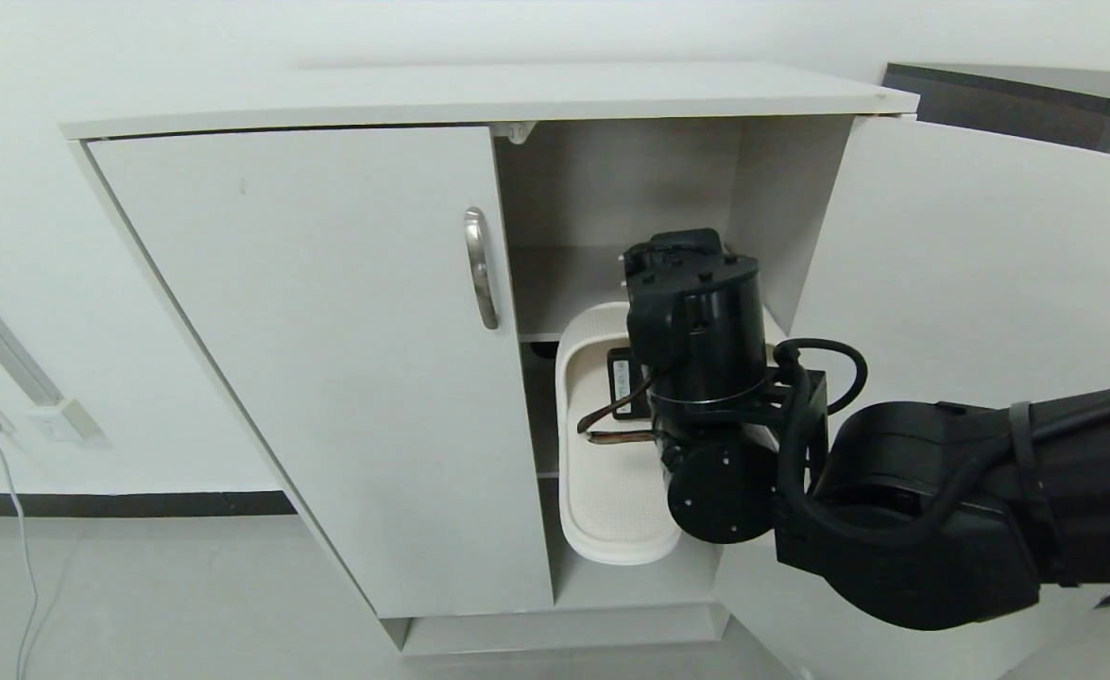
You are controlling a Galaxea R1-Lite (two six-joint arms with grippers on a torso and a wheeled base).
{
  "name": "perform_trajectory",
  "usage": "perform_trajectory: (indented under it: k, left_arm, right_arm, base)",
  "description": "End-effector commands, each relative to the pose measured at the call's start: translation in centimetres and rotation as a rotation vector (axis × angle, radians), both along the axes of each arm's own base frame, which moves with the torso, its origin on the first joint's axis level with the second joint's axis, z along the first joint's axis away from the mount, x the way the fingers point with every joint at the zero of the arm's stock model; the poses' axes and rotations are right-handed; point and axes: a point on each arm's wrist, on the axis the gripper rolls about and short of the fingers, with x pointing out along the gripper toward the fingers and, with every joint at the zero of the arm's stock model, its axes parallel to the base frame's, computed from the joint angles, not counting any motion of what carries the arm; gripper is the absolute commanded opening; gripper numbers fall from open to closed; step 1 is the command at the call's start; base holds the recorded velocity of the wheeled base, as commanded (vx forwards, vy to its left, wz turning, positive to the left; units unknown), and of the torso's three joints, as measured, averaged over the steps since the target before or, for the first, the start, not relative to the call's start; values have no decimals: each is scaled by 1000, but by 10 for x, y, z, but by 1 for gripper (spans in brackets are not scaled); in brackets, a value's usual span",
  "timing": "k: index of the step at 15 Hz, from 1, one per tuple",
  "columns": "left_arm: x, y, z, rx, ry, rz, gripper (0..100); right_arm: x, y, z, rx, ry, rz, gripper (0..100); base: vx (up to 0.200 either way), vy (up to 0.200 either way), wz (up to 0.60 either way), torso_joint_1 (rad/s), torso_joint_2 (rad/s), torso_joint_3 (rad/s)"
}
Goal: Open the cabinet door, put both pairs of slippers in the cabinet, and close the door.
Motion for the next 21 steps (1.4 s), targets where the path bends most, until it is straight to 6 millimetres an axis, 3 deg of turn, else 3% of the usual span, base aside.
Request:
perform_trajectory:
  k: [1,6,18,21]
  left_arm:
    - [0,0,0,-1,1,1,0]
    - [0,0,0,0,1,1,0]
    - [0,0,0,-1,1,0,0]
    - [0,0,0,-3,1,0,0]
  right_arm:
    - [3,0,2,7,-4,-2,0]
    - [10,-1,-4,-7,7,-10,0]
    - [15,7,-10,-27,14,16,0]
    - [21,10,-6,-27,8,53,0]
  base:
    - [0,0,0,0,0,0]
    - [0,0,0,0,0,0]
    - [200,0,0,4,4,6]
    - [0,0,0,0,0,0]
